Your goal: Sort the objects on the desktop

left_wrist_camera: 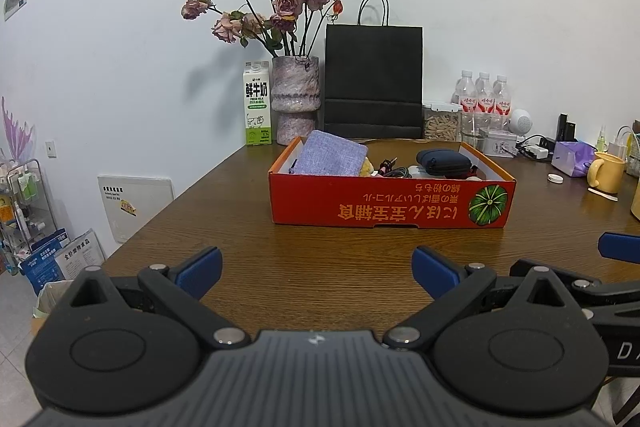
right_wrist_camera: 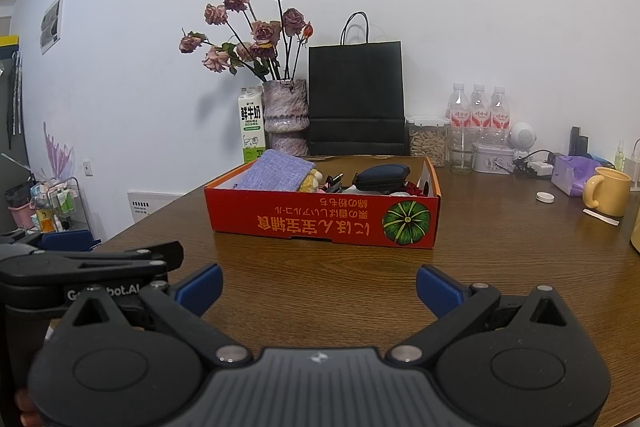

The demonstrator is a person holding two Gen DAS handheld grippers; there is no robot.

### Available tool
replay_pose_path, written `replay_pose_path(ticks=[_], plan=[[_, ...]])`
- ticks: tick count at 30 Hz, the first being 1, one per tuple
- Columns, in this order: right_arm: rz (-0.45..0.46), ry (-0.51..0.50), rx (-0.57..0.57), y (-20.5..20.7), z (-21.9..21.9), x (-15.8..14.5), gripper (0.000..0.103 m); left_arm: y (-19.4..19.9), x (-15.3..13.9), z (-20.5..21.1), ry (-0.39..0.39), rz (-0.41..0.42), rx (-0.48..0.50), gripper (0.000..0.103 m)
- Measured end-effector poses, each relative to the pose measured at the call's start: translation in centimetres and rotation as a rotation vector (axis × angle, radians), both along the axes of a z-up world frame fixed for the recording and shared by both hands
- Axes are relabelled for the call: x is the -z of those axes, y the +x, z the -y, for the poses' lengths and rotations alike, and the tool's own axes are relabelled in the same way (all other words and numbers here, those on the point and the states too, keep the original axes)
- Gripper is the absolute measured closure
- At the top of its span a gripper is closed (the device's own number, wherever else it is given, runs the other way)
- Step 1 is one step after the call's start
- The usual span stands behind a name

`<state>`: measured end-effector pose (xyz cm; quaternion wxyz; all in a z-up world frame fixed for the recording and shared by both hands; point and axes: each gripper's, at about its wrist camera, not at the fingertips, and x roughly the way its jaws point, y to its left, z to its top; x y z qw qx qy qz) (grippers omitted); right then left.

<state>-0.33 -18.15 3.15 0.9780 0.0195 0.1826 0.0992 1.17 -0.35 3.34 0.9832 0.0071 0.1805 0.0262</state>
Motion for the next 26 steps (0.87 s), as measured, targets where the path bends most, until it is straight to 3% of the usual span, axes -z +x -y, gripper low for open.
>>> replay_pose_path(ticks=[26], plan=[[0.0, 0.0, -0.001, 0.05, 0.05, -0.02, 0.0, 0.14, -0.29, 0.06, -0.002, 0.0, -0.004, 0.0]])
